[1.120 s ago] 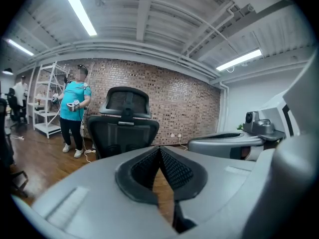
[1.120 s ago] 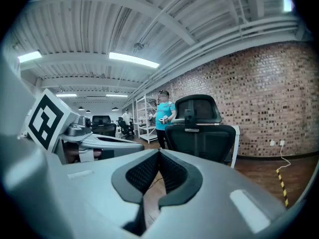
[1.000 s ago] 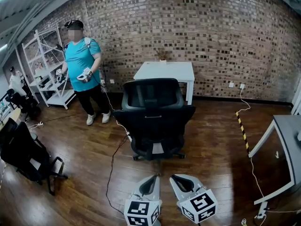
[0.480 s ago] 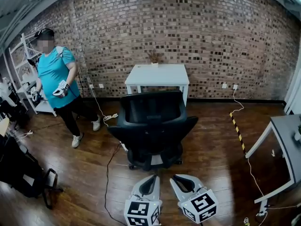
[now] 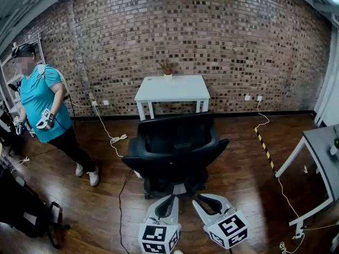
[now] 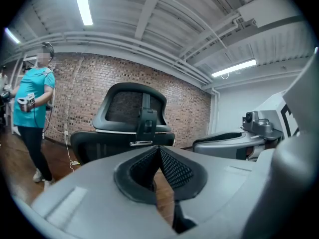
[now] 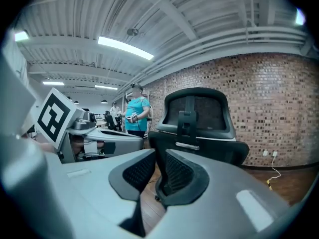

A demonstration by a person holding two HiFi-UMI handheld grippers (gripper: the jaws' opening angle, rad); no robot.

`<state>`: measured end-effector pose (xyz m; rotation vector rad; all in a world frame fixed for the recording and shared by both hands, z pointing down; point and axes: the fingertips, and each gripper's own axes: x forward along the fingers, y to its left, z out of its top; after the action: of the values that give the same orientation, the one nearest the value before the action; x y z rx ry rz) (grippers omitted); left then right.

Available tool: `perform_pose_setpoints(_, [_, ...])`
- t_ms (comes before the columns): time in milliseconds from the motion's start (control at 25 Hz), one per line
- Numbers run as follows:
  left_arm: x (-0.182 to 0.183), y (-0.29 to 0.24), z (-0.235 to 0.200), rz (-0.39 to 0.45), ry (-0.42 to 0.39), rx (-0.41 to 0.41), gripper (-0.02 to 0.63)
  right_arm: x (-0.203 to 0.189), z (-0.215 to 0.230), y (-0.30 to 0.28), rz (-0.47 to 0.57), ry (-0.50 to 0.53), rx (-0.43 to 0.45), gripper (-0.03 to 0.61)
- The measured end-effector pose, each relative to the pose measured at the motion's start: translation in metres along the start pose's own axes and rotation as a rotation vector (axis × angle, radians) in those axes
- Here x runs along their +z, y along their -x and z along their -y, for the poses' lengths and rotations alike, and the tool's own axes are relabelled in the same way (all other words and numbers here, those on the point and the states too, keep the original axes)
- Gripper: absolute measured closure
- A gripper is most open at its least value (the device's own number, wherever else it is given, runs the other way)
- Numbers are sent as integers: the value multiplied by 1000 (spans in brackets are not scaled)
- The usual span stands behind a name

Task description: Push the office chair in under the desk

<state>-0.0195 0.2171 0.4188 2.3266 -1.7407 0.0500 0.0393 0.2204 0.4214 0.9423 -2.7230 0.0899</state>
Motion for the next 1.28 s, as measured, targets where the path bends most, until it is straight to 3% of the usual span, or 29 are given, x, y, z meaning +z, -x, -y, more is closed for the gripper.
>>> perform_pose_setpoints(440, [20,-16,-47,28,-67,-20,568,23,21,-28,-10,113,13,460])
perform_pose_setpoints(760, [35,-43,-75,12,-211,-21,463,35,72,-44,-28,230,58,420])
perform_pose_setpoints(920, [32,-54,-114,-46,-296,12,458,38,100,-59,-40,294,81,408])
perform_pose_setpoints(1080, [27,-67,-141,-114,-346,16,412,41,125,-67,-73,381,121,374])
perform_pose_setpoints(1280, [19,-75,-175,-219,-514,4,346,35,152,-79,-95,449,142,343])
